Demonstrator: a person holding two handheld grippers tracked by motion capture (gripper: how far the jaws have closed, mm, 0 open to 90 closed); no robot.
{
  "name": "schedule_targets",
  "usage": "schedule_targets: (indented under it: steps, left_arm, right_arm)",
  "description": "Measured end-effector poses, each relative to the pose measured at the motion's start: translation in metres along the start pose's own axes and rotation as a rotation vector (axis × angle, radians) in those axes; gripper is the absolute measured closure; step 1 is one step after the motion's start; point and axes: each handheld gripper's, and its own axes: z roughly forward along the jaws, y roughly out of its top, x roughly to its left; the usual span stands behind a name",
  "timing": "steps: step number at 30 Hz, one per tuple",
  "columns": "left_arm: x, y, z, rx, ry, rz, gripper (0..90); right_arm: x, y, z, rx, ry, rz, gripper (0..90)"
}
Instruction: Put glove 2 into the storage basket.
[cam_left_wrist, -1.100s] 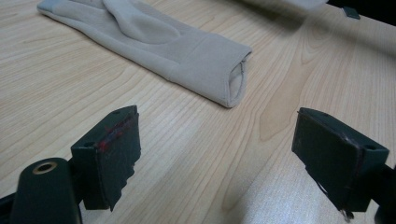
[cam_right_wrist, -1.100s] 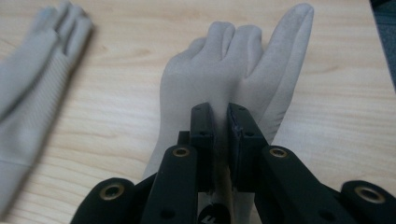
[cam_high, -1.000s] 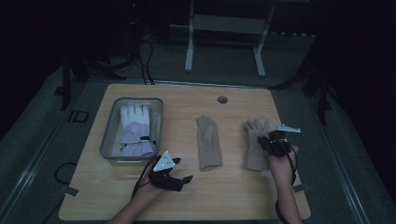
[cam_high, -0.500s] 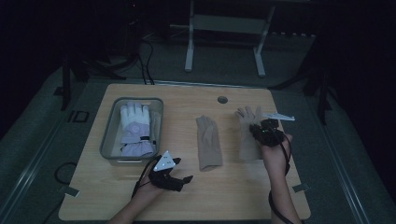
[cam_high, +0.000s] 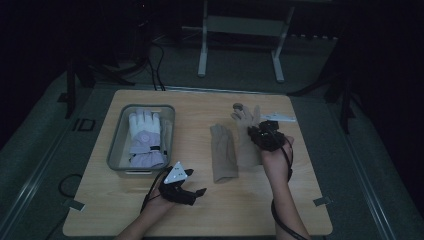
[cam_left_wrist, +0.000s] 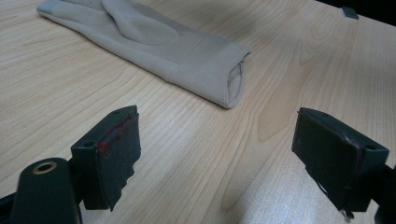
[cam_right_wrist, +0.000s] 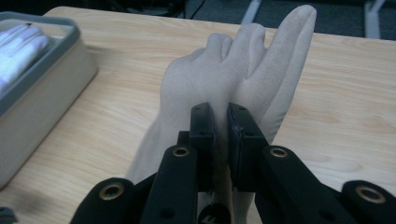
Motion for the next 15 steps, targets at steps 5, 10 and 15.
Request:
schedule_targets:
  steps: [5, 10, 15]
  left_arm:
    - [0.0, 0.0, 0.0, 0.001, 0.0, 0.001, 15.9]
    - [-0.001, 0.0, 0.0, -0.002, -0.004, 0.001, 15.9]
    - [-0.001, 0.001, -0.001, -0.001, -0.008, 0.005, 15.9]
  right_arm:
    - [0.018, 0.0, 0.011, 0.008, 0.033, -0.007, 81.4]
    - [0.035, -0.003, 0.025, 0.023, 0.053, -0.02, 81.4]
    - [0.044, -0.008, 0.041, 0.048, 0.069, -0.008, 81.4]
